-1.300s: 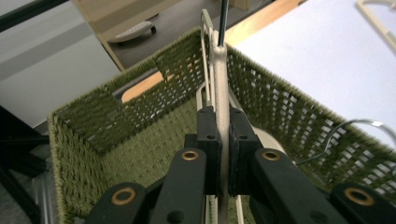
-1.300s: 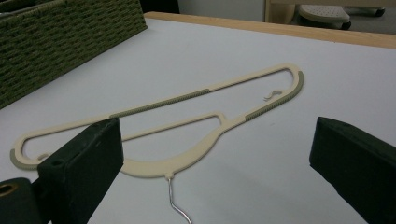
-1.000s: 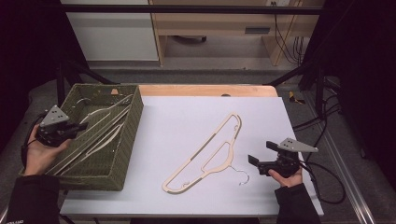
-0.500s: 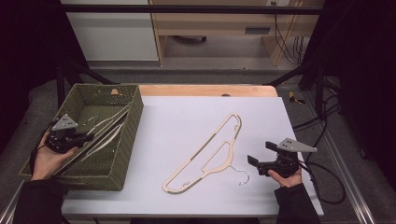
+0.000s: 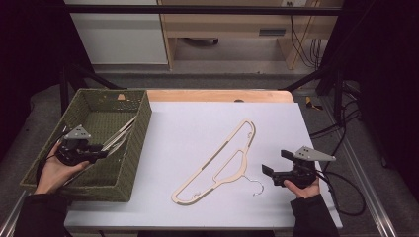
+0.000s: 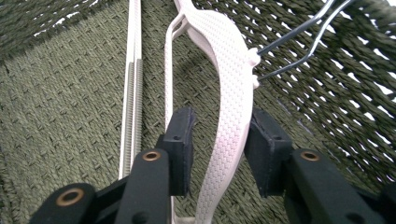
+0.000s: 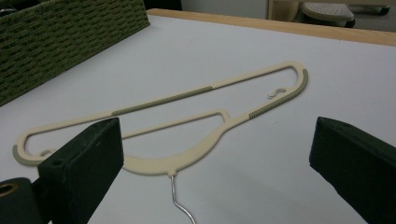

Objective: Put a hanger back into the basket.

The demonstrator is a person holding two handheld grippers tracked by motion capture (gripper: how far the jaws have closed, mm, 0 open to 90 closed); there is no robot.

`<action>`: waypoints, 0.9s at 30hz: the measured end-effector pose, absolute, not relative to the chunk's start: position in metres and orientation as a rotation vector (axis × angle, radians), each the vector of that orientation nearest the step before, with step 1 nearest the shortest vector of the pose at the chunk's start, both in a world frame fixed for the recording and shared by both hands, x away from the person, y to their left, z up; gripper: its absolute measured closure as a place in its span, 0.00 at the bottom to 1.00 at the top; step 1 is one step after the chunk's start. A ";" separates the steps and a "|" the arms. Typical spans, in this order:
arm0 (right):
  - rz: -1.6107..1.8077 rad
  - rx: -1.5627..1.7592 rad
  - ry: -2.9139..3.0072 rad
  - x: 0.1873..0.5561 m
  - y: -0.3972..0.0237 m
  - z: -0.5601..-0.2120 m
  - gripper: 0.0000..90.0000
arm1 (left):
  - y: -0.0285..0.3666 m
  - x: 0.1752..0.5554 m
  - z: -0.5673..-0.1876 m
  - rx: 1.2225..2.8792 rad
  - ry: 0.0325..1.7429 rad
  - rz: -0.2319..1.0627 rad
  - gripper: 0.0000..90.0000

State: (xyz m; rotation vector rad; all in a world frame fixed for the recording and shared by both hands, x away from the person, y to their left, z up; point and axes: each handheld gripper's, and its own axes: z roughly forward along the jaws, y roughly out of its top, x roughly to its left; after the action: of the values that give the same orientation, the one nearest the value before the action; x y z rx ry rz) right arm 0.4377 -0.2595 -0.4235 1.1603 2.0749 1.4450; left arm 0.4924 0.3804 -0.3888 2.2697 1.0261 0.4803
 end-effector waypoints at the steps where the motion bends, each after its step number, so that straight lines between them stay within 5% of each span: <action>1: 1.445 1.160 2.075 0.438 -0.259 -0.424 0.04 | 0.380 0.492 -0.388 2.263 1.017 0.488 0.68; 11: 1.447 1.139 2.065 0.436 -0.259 -0.422 0.05 | 0.377 0.475 -0.361 2.109 0.968 0.544 0.58; 27: 1.491 1.149 2.036 0.434 -0.259 -0.419 0.01 | 0.307 0.444 -0.332 1.816 0.822 0.587 0.22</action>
State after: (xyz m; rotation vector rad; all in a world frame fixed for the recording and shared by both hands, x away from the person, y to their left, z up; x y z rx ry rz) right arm 0.4345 -0.2591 -0.4194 1.1489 2.0364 1.4906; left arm 0.4436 0.3067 -0.3322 1.8156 0.8217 0.5871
